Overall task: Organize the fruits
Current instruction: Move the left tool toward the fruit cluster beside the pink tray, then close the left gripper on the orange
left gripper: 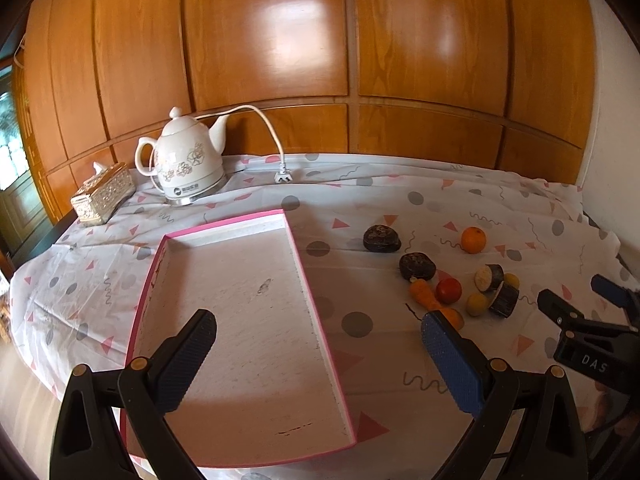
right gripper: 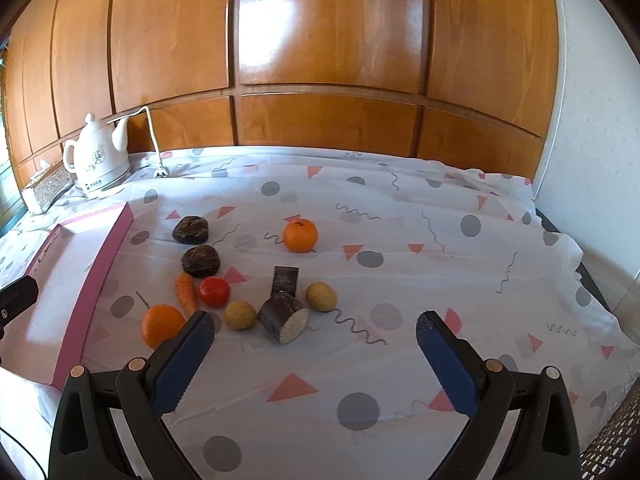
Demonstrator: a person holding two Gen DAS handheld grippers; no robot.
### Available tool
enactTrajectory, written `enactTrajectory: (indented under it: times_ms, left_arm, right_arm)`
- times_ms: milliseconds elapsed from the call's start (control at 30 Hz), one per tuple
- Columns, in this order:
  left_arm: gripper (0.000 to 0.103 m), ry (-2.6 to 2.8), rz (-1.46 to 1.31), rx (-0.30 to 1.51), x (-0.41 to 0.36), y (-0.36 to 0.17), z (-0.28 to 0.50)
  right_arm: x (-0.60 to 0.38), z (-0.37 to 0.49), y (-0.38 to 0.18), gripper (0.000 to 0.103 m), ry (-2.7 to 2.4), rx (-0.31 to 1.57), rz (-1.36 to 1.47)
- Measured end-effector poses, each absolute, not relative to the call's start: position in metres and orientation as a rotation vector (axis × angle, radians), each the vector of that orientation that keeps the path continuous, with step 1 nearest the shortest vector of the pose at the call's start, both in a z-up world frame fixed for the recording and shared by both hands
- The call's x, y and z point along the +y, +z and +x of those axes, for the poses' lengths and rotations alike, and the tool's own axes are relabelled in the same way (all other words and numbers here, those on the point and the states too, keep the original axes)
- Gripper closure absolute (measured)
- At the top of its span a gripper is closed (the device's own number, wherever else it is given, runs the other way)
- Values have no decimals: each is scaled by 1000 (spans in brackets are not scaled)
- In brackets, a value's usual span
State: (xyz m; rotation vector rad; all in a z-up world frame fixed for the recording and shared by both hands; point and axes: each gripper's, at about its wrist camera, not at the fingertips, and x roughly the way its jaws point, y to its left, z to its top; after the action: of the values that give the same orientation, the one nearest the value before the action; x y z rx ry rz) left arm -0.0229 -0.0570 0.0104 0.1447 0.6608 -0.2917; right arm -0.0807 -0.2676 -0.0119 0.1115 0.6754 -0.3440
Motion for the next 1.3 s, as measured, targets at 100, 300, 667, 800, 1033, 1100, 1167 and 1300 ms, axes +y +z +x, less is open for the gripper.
enactTrajectory:
  times_ms: [100,300,667,800,1033,1100,1167,1300]
  left_arm:
    - [0,-311,162,664,-62,10,-23]
    - [0,-349,179,674,-71,11,-22]
    - [0,-446,185,742,-88,7,-15]
    - [9,-485,187,770,-91,7,-8]
    - [25,-592,174,846,-105,-2,3]
    - [33,-610,174,879,-111,-8,6]
    - [40,-634,171,928,-119,-17,10]
    - [41,-659,213,952,-136,-29,11]
  right_arm:
    - [-273,-82,-12,0,-356,674,116]
    - [-287,-86,-17,0,-391,686,136]
    - [-314,-91,-35,0,-455,747,164]
    - [-323,-92,-42,0,-485,772,169]
    - [-335,-92,-53,0,-508,802,183]
    - [-337,-91,-56,0,-509,810,185]
    - [-338,-91,-58,1,-511,817,186]
    - [-341,-91,-61,1,-511,829,191]
